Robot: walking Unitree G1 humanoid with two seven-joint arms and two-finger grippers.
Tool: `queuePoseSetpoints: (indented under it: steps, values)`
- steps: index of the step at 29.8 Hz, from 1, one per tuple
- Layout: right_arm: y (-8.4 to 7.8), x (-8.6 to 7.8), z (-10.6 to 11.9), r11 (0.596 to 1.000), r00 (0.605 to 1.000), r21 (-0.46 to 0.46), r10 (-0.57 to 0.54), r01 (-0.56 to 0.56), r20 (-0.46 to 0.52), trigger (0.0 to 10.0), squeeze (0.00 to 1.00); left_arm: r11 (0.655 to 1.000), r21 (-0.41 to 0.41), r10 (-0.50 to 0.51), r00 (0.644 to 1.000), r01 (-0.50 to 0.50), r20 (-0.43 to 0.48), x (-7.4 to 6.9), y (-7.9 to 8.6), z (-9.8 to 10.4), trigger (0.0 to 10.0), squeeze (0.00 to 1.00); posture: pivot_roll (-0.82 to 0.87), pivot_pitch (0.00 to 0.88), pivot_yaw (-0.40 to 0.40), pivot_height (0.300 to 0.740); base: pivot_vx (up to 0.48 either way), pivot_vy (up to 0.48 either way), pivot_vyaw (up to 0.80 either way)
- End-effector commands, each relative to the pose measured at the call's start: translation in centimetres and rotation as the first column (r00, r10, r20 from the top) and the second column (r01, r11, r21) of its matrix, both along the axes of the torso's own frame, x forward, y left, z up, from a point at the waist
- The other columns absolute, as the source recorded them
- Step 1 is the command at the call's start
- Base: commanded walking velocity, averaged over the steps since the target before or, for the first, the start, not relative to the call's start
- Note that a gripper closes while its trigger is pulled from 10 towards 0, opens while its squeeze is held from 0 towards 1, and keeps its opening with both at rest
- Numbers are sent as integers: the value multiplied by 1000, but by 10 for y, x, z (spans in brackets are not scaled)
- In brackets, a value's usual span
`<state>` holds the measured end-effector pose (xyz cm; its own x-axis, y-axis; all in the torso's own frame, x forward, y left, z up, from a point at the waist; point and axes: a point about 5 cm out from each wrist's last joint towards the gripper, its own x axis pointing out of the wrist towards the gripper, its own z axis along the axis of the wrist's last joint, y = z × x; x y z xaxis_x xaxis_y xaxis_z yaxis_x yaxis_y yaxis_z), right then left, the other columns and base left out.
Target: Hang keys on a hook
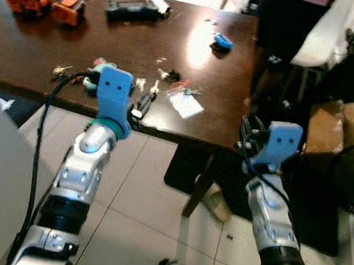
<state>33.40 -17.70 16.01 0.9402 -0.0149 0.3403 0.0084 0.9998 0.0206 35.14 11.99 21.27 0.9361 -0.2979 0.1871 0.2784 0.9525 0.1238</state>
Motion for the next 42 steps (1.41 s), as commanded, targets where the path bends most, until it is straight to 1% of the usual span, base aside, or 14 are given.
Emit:
queuePoseSetpoints:
  steps: [1, 4, 6, 7, 8, 9, 11, 13, 36, 38, 39, 40, 41, 42]
  values:
    - [3, -3, -9, 1000, 999, 9, 4, -4, -33, 10000, 0, 1000, 18, 15, 1000, -15, -20, -1, 3, -7, 10000, 0, -189, 74, 52, 740, 0, 0, -800]
    - [3, -3, -9, 1000, 999, 3, 4, -4, -34, 10000, 0, 998, 48, 42, 999, -41, -17, 1, 6, -9, 10000, 0, -188, 75, 52, 740, 111, 0, -800]
    - [4, -3, -9, 1000, 1000, -4, 5, -5, -31, 10000, 0, 997, 52, 59, 998, -58, -20, 2, 8, -10, 10000, 0, -188, 74, 51, 740, 407, 0, -800]
    - [7, -3, -9, 999, 1000, -36, 11, -11, -25, 10000, 0, 995, 54, 79, 997, -78, -26, 3, 11, -11, 10000, 0, -187, 75, 48, 740, 480, 0, 0]
    - [7, -3, -9, 999, 1000, -36, 11, -11, -25, 10000, 0, 995, 54, 79, 997, -78, -26, 3, 11, -11, 10000, 0, -187, 75, 48, 740, 480, 0, 0]
    - [9, -3, -8, 998, 1000, -59, 15, -16, -20, 10000, 0, 995, 54, 91, 995, -90, -30, 4, 13, -11, 10000, 0, -187, 75, 48, 740, 480, 0, 0]
    - [9, -3, -8, 998, 1000, -59, 15, -16, -20, 10000, 0, 995, 54, 91, 995, -90, -30, 4, 13, -11, 10000, 0, -187, 75, 48, 740, 480, 0, 0]
    - [12, -2, -7, 997, 999, -65, 29, -30, -15, 10000, 0, 994, 50, 104, 994, -102, -35, 4, 15, -12, 10000, 0, -183, 76, 40, 740, 480, 0, 0]
    - [12, -2, -9, 998, 999, -57, 30, -31, -24, 10000, 0, 993, 46, 111, 993, -109, -40, 3, 14, -14, 10000, 0, -188, 80, 40, 740, 480, 0, 0]
    - [12, -2, -9, 998, 999, -58, 29, -31, -24, 10000, 0, 993, 61, 106, 993, -104, -45, 4, 14, -15, 10000, 0, -188, 80, 41, 740, 480, 0, 0]
    - [12, -3, -10, 998, 999, -63, 29, -31, -26, 10000, 0, 991, 112, 82, 993, -72, -80, 4, 15, -21, 10000, 0, -189, 80, 42, 740, 281, 0, 0]
    - [12, -3, -10, 998, 999, -63, 29, -31, -26, 10000, 0, 991, 112, 82, 993, -72, -80, 4, 15, -21, 10000, 0, -189, 80, 42, 740, 281, 0, 0]
    - [11, -3, -11, 997, 999, -67, 28, -30, -27, 10000, 0, 987, 161, 42, 988, -18, -146, 2, 16, -30, 10000, 0, -188, 82, 42, 740, 0, 0, 0]
    - [11, -3, -11, 997, 999, -70, 28, -29, -29, 10000, 0, 981, 190, 17, 981, 21, -194, 1, 17, -37, 10000, 0, -188, 82, 42, 740, 0, 0, 0]
